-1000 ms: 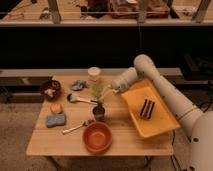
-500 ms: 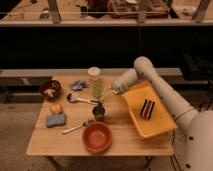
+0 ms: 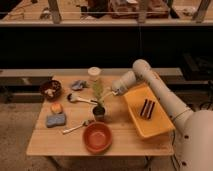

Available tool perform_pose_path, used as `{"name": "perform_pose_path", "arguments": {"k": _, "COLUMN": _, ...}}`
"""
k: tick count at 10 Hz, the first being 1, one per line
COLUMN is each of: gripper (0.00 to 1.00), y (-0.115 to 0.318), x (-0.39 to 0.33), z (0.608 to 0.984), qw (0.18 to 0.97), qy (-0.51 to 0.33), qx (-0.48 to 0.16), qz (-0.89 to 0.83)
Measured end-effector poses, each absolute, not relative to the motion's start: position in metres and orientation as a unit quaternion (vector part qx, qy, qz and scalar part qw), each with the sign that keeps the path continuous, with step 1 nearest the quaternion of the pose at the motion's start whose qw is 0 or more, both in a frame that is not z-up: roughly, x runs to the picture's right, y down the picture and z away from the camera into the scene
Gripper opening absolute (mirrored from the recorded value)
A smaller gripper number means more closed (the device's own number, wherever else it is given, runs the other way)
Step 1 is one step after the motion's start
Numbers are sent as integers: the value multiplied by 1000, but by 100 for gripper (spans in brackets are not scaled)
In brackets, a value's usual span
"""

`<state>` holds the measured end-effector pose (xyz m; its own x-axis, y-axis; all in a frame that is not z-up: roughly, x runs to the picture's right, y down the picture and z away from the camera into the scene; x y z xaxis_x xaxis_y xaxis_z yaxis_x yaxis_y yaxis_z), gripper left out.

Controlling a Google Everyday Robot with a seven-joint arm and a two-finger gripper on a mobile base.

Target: Place pepper in metal cup

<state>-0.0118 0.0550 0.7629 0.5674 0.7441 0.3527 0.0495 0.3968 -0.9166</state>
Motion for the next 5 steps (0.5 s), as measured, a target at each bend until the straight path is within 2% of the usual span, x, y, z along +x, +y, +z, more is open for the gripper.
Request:
{"name": "perform_pose_path", "arguments": {"k": 4, "gripper": 77, "y": 60, "x": -11, "z": 771, "qw": 730, "qy": -400, "qx": -499, "qz": 242}}
{"name": "perform_pose_path", "arguments": {"k": 5, "gripper": 80, "y": 62, "x": -11, "z": 772, "qw": 728, "qy": -400, "qx": -500, "qz": 243}}
